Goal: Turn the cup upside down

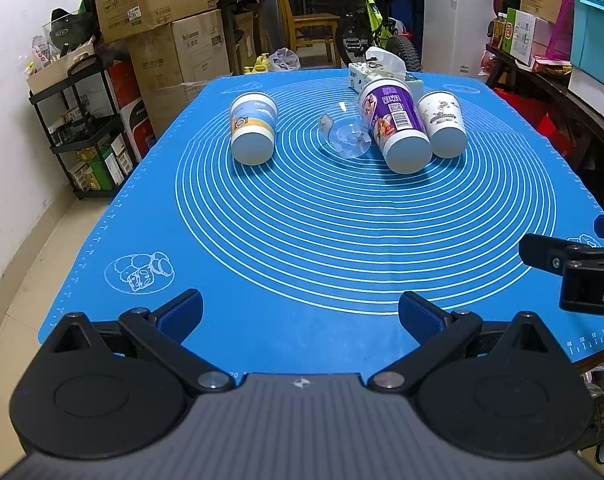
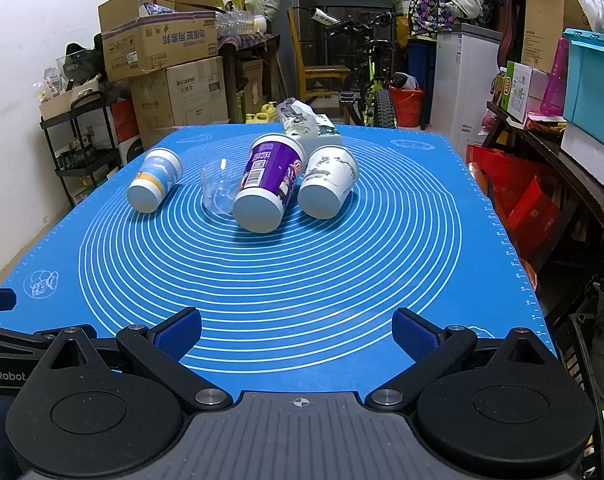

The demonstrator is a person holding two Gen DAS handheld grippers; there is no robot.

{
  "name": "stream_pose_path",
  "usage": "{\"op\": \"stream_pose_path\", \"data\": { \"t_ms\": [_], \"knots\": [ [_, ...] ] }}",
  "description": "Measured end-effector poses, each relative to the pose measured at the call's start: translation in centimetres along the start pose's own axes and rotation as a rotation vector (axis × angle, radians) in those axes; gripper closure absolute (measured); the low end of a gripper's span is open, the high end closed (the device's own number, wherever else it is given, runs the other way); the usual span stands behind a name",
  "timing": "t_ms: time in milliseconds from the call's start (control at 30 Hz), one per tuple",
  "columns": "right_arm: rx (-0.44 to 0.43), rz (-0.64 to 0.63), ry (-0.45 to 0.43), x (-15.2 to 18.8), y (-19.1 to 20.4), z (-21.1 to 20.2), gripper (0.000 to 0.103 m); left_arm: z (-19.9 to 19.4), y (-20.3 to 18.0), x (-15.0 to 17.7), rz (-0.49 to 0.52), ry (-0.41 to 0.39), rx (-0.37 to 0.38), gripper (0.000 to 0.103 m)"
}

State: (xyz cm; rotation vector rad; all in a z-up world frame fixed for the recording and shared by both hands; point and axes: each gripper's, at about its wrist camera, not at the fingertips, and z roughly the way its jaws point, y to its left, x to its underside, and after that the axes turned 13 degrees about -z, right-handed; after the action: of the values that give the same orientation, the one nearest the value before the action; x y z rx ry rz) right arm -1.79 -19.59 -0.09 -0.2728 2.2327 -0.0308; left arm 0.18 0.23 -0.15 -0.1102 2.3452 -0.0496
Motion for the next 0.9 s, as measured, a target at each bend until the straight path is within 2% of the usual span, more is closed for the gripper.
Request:
{"op": "stream_pose_path", "data": {
  "t_ms": [900],
  "knots": [
    [0.0,0.001,0.001,-0.03,0.0,0.1,0.002,0.21,-0.03,0.15,0.008,-0.001,-0.008,0.0]
  ]
}}
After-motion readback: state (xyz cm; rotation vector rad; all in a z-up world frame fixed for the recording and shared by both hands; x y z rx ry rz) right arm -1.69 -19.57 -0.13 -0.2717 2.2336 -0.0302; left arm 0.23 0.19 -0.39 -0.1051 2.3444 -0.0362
